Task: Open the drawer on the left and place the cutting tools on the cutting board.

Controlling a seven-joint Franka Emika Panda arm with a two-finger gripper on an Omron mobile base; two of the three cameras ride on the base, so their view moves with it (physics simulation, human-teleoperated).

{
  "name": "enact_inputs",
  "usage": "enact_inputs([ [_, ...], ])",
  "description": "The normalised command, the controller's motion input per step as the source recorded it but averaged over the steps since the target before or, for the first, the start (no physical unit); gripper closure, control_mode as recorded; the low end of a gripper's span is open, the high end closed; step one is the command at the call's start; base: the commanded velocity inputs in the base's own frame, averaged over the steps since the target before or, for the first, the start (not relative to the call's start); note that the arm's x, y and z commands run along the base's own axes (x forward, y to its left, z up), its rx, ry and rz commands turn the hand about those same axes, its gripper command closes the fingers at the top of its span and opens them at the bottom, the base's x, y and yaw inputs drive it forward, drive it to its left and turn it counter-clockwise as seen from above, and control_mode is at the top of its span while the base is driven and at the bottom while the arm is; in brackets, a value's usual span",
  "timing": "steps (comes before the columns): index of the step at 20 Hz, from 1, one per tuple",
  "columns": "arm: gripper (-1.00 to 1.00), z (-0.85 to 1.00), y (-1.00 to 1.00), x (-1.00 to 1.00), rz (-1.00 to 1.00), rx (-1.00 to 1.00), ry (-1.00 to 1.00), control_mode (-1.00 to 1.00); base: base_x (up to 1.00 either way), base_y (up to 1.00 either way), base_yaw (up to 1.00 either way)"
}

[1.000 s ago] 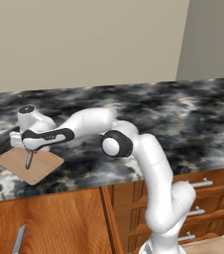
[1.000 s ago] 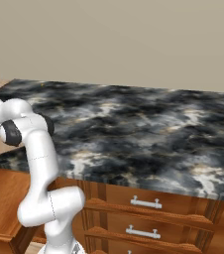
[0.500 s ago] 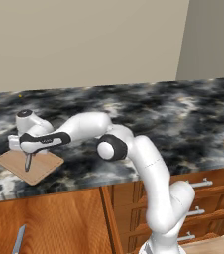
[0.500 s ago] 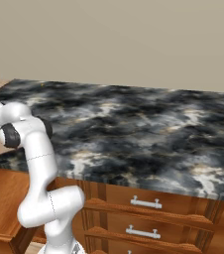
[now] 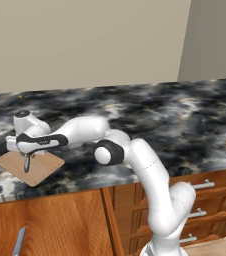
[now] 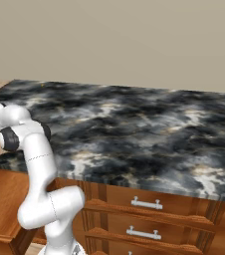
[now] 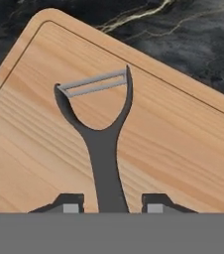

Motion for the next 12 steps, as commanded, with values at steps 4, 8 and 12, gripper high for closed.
enact_inputs([
  [4, -1.00, 0.24, 0.00, -0.04, 0.00, 0.00, 0.00, -1.00, 0.00, 0.00, 0.00],
  [8, -1.00, 0.81, 0.00, -0.32, 0.00, 0.01, -0.07, -1.00, 0.00, 0.00, 0.00],
  [12, -1.00, 0.96, 0.00, -0.74, 0.00, 0.02, -0.06, -1.00, 0.00, 0.00, 0.00],
])
